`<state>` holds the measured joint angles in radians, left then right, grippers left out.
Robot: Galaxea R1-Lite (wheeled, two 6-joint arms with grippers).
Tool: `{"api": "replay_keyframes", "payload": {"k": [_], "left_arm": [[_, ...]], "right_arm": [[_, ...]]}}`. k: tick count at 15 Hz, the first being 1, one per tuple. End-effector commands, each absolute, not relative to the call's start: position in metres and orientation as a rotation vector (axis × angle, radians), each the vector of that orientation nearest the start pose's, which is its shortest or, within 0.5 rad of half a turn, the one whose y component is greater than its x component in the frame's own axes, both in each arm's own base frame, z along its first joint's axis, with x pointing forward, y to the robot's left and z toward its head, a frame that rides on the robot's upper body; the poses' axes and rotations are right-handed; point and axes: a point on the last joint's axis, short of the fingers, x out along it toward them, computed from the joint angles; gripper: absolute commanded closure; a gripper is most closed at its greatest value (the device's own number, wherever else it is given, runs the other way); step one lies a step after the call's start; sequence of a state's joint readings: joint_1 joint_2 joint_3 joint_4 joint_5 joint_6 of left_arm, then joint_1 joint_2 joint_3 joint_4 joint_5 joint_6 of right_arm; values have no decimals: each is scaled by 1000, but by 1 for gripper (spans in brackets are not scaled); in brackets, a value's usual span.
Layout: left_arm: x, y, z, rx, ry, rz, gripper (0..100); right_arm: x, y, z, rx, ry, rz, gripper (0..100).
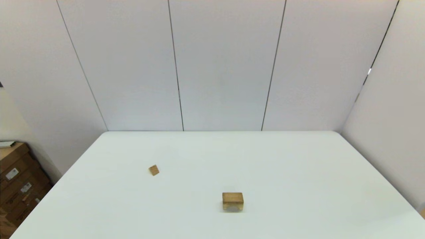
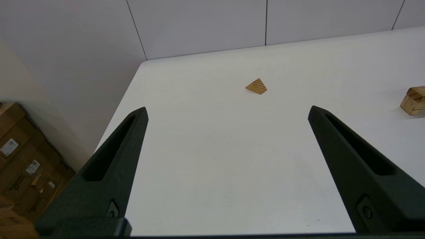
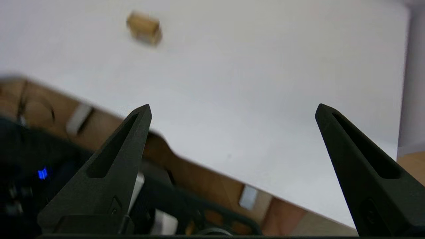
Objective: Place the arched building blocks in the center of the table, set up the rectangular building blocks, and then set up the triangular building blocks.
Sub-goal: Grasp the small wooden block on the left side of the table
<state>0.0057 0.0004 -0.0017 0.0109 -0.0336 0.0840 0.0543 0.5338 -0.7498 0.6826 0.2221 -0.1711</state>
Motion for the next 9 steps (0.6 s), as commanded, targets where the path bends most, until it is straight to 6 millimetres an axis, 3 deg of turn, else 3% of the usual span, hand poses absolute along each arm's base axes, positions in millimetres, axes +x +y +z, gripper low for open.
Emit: {"api": "replay_keyframes", "payload": {"k": [1, 9], "left_arm": [[-23, -1, 75, 84, 8, -28, 0], [-23, -1, 75, 84, 8, -26, 0]], "right_arm": [[-35, 6, 217, -39, 320, 199, 0], [-52, 8, 196, -42, 229, 174, 0]]}}
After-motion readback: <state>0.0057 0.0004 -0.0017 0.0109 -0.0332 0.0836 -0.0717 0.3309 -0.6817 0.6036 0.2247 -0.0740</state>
